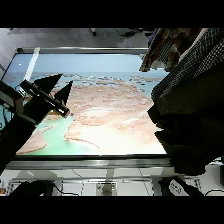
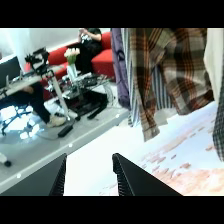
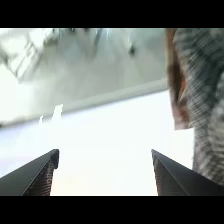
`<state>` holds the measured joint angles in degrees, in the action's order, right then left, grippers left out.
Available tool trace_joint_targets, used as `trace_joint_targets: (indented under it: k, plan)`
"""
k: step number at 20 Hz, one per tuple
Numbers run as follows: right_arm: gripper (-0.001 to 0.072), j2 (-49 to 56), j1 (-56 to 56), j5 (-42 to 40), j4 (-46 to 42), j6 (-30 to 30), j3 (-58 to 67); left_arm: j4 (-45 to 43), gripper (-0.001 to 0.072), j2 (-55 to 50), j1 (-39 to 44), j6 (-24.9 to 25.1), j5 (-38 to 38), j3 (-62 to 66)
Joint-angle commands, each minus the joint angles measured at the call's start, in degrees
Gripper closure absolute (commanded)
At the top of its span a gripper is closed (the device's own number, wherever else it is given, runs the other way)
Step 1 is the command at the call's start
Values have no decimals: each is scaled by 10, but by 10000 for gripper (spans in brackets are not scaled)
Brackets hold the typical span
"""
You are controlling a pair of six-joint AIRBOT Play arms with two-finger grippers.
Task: Fold the clothes and pants, and hang the long-sleeved shirts on hangers.
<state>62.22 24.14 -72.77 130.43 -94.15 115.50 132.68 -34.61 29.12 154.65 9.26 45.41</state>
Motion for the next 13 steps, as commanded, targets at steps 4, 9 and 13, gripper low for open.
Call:
trace_joint_targets:
  k: [4, 9, 13]
  plan:
    - [19, 38, -45, -14, -19, -26, -1, 0, 359, -10, -2, 0, -1, 0]
    - [19, 37, -45, -14, -19, -26, -1, 0, 359, -10, -2, 0, -1, 0]
    - [19, 37, -45, -14, -19, -26, -1, 0, 359, -10, -2, 0, -1, 0]
